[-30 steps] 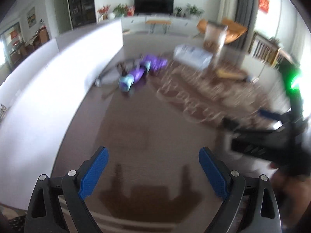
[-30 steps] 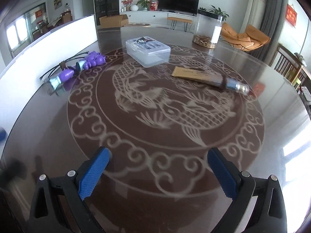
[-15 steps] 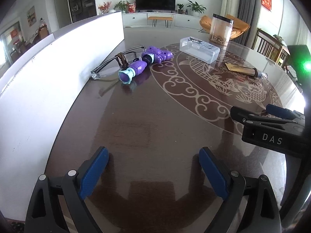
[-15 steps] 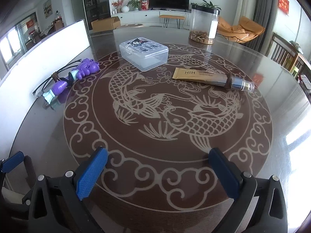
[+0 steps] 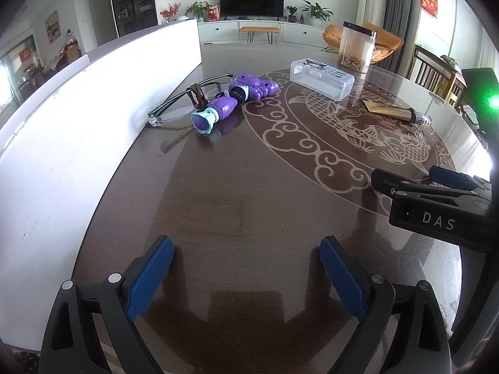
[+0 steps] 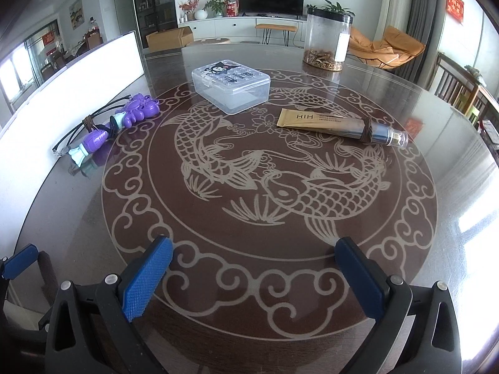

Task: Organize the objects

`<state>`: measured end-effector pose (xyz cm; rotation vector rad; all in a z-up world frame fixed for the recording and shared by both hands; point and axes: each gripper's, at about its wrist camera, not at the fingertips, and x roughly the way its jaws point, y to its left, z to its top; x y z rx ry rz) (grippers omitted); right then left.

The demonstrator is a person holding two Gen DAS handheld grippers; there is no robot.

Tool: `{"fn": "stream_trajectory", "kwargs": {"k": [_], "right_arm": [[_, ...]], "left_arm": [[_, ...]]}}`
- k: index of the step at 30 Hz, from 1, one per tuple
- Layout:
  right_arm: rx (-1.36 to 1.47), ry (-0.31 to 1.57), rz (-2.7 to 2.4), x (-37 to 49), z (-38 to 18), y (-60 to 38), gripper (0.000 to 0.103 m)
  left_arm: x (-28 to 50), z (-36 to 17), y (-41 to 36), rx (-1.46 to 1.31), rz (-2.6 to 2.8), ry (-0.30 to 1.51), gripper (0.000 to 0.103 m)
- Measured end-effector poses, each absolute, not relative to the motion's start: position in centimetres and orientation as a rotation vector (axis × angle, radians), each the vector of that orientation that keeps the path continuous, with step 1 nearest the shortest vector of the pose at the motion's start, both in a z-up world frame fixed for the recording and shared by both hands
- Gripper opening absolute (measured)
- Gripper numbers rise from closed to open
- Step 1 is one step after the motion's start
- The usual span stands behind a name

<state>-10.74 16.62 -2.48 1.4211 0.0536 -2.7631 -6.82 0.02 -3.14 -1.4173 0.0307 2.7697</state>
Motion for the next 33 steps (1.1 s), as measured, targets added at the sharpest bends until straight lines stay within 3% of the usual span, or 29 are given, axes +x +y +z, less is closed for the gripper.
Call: {"fn": "stream_trajectory", "kwargs": {"k": [33], "right_arm": [[1.421, 0.053, -2.763, -10.71, -2.50, 16.66, 0.103]], "left_arm": [[-6.86, -3.29, 0.13, -1.430, 2.760, 0.032, 0.103]]}}
